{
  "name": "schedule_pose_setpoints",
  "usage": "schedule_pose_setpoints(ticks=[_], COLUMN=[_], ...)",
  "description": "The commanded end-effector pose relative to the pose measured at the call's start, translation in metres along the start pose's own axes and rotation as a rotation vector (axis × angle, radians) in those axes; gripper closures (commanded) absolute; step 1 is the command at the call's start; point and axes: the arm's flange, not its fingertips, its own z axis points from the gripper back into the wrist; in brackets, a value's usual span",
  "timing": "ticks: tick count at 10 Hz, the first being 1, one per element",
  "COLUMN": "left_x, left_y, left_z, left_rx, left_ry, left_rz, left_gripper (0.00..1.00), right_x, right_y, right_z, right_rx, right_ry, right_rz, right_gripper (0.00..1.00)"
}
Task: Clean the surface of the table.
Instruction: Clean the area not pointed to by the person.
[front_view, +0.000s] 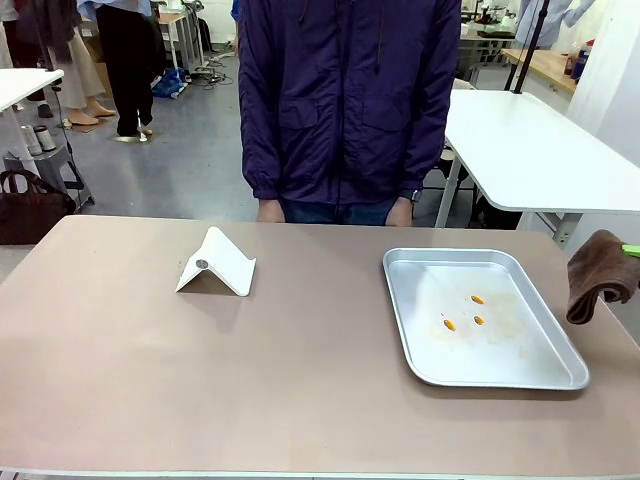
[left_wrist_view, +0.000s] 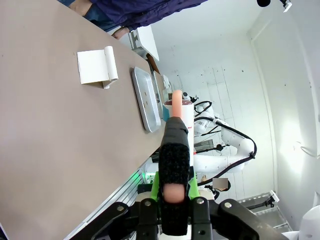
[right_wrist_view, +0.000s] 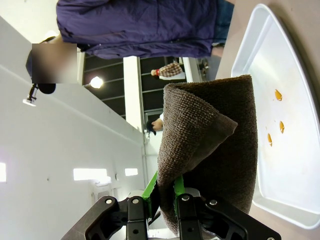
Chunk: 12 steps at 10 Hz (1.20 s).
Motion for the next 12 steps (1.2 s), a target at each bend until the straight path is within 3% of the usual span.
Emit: schedule_pose_setpoints(ticks=[1, 3, 5, 9, 12], left_x=[0.001, 0.001, 0.001, 0.001, 0.001], left_y=[-0.005, -0.005, -0.005, -0.005, -0.005], left_z=[-0.001, -0.001, -0.001, -0.001, -0.001], left_rx=[-0.008, -0.008, -0.008, -0.008, -0.008], left_ry=[-0.019, -0.019, -0.019, -0.019, -0.019], left_rz=[-0.004, -0.004, -0.004, -0.004, -0.004], left_gripper=[0.78, 0.78, 0.78, 0.78, 0.78], right_x=[-0.005, -0.007, -0.006, 0.006, 0.025], right_y=[0.017, 0.038, 0.058, 0.070, 0.069], right_z=[-0.008, -0.029, -0.065, -0.124, -0.149], right_rx=[-0.030, -0.138, -0.322, -0.645, -0.807], right_ry=[0.087, 0.212, 0.273, 0.270, 0.272], right_rz=[0.059, 0.128, 0.204, 0.341, 0.395], right_gripper=[0.88, 0.88, 0.88, 0.88, 0.88])
